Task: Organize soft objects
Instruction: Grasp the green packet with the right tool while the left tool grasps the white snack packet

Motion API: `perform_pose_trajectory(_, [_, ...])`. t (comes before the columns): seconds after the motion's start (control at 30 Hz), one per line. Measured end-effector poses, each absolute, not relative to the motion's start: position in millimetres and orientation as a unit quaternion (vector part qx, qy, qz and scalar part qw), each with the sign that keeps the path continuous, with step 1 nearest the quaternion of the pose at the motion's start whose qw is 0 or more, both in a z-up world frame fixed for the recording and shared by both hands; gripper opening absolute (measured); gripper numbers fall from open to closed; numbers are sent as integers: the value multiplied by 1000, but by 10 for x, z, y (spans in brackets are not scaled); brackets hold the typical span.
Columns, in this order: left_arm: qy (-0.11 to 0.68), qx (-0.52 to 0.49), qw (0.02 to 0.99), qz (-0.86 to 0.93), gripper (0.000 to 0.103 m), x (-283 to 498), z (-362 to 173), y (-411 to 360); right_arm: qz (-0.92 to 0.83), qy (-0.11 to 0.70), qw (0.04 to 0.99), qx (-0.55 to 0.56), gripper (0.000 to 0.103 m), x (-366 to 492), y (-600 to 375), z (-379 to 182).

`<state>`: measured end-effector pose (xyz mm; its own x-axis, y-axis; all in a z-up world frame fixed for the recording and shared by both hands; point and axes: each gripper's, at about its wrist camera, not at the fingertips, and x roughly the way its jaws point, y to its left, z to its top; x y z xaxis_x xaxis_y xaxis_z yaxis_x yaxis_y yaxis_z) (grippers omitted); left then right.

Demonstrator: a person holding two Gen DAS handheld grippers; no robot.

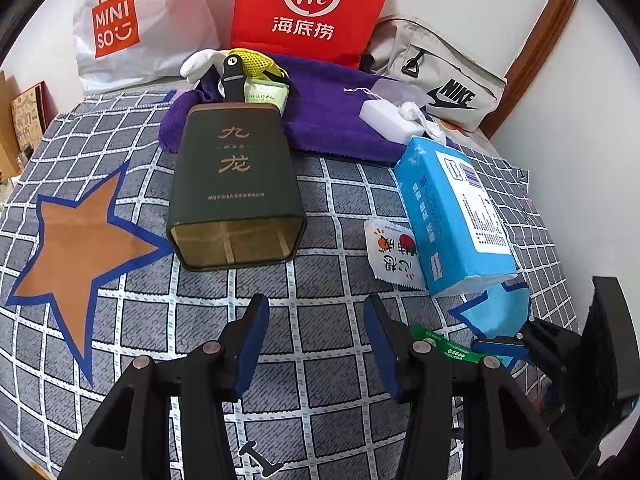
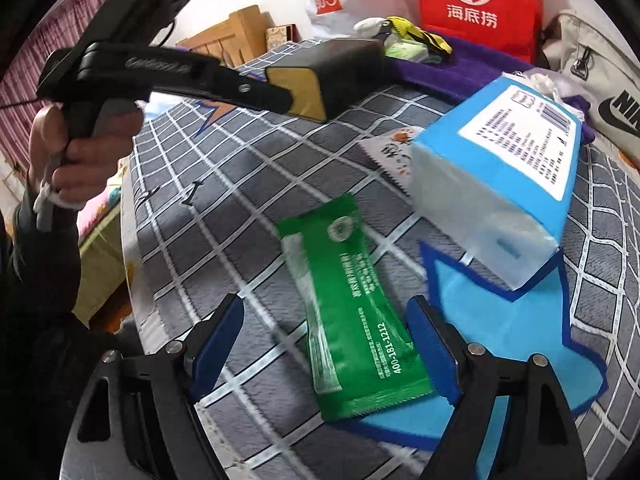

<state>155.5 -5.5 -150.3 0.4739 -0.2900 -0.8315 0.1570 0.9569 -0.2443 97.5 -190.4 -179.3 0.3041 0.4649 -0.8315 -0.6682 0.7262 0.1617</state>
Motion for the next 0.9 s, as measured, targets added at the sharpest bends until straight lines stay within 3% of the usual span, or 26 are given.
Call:
perform_pose_trajectory(0.07, [498, -66, 854, -130, 47, 1543, -1519, -53, 330, 459, 814, -133, 81, 982, -1799, -1828])
perform_pose_trajectory(0.17, [500, -59, 854, -128, 47, 1525, -1526, -65, 306, 435, 828, -179, 65, 976, -1675, -1880])
perform_pose_trajectory(0.23, [501, -58, 854, -131, 47, 1524, -1531, -80, 317, 429, 826, -182, 36, 934, -1670, -1857])
perform_pose_trajectory(0.33, [502, -53, 852, -140, 47, 1546, -1552, -155, 303, 436, 831, -166, 27, 912, -1751, -1841])
perform_pose_trajectory(0.73, [506, -47, 842, -182, 46, 1714, -1684, -587, 203, 447, 869, -67, 26, 872, -2474, -1754])
perform_pose_trajectory(0.9, [513, -72, 836, -182, 35, 1848, -1772, -647, 204, 450, 867, -54, 26, 864, -2531, -1811])
